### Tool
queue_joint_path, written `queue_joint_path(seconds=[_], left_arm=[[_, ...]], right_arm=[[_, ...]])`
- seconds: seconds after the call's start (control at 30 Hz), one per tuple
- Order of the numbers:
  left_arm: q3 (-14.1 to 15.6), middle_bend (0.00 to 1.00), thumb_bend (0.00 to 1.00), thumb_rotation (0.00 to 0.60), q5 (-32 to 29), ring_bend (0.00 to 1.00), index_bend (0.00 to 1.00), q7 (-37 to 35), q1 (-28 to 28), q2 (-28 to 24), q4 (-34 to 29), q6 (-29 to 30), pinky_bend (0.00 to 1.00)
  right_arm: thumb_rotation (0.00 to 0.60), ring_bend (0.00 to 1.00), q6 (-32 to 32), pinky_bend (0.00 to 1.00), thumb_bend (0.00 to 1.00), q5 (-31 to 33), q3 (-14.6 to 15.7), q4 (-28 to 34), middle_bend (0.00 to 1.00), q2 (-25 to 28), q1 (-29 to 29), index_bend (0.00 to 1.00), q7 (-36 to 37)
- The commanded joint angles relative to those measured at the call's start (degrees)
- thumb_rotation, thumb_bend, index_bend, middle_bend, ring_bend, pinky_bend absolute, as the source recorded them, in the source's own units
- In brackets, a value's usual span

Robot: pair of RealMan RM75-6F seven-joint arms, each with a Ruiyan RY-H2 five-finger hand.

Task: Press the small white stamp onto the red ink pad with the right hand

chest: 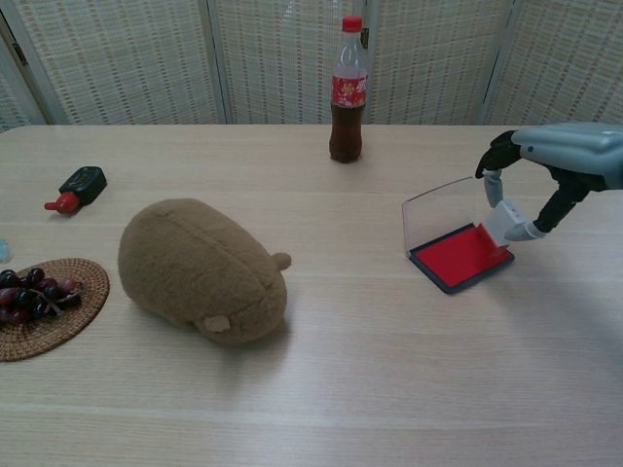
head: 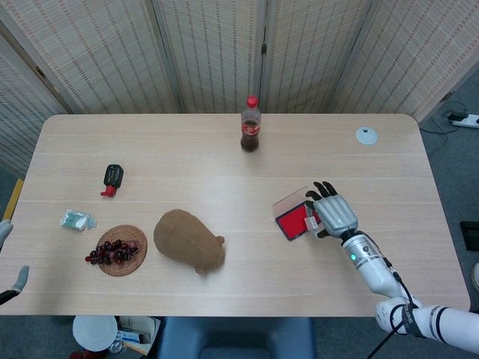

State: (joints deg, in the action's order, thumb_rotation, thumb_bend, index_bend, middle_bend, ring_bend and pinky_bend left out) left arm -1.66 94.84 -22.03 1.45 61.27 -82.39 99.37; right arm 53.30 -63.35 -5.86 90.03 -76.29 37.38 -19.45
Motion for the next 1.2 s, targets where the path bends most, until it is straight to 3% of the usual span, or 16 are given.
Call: queue_joint_path(seconds=[0.03, 0.37, 1.2], left_arm=[[-0.10, 0.00, 0.43, 0.600, -0.21, 0.00, 0.00, 0.67, 0.04, 0.11, -0.36, -0.17, 0.00], [-0.14, 0.00, 0.43, 0.600, -0.18, 0.00, 0.00, 1.98, -0.09, 0.16, -1.09, -0.07, 0.00], [-0.12, 0.00, 0.43, 0.600, -0.03, 0.00, 0.00, 1.52, -0.22, -0.06, -1.16, 0.02, 0.00]], right_arm=[[0.600, 0.00, 1.18, 0.00, 0.23, -1.09, 1.67, 3.06, 0.21, 2.78, -1.76, 0.63, 0.07], [0.600, 0.00, 0.32, 0.00, 0.23, -1.43, 4.75, 2.19, 0.21, 2.82, -3.96, 0.63, 0.45], [0.600, 0.00, -1.96, 0.00, 0.23, -2.20, 4.68, -5.34, 0.21, -2.70, -4.08, 0.63, 1.57]])
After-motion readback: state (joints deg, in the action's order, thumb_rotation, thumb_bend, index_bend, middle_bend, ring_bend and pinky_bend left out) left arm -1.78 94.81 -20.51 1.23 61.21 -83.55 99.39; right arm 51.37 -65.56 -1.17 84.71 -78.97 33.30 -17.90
